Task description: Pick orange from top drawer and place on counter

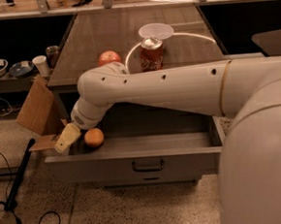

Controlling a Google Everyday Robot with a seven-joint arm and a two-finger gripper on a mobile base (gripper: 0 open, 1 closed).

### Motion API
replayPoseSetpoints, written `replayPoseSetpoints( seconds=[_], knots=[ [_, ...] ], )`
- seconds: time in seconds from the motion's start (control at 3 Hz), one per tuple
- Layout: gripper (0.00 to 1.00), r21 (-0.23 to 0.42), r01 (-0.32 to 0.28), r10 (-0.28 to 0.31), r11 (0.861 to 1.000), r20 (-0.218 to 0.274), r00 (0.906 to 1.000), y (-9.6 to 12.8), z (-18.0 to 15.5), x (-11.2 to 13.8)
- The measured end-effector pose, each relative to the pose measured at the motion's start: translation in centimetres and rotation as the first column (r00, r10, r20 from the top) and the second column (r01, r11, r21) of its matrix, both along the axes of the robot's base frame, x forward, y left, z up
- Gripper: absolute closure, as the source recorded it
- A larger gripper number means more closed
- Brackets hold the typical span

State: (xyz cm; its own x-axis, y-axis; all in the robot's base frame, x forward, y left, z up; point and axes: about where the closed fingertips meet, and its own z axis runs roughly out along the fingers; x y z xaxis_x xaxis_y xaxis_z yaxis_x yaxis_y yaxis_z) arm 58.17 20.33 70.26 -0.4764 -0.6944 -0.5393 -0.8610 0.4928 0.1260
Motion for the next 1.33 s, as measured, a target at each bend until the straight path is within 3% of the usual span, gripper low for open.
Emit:
replayPoseSetpoints(
  seconds=[0.67, 1.33],
  knots=[
    [0.00, -0.034, 0.122, -0.122, 0.992, -0.007, 0.9925, -1.7, -3.0, 3.2],
    [0.00, -0.047, 0.165, -0.166, 0.985, -0.029, 0.9856, -2.9, -5.8, 4.7]
  ],
)
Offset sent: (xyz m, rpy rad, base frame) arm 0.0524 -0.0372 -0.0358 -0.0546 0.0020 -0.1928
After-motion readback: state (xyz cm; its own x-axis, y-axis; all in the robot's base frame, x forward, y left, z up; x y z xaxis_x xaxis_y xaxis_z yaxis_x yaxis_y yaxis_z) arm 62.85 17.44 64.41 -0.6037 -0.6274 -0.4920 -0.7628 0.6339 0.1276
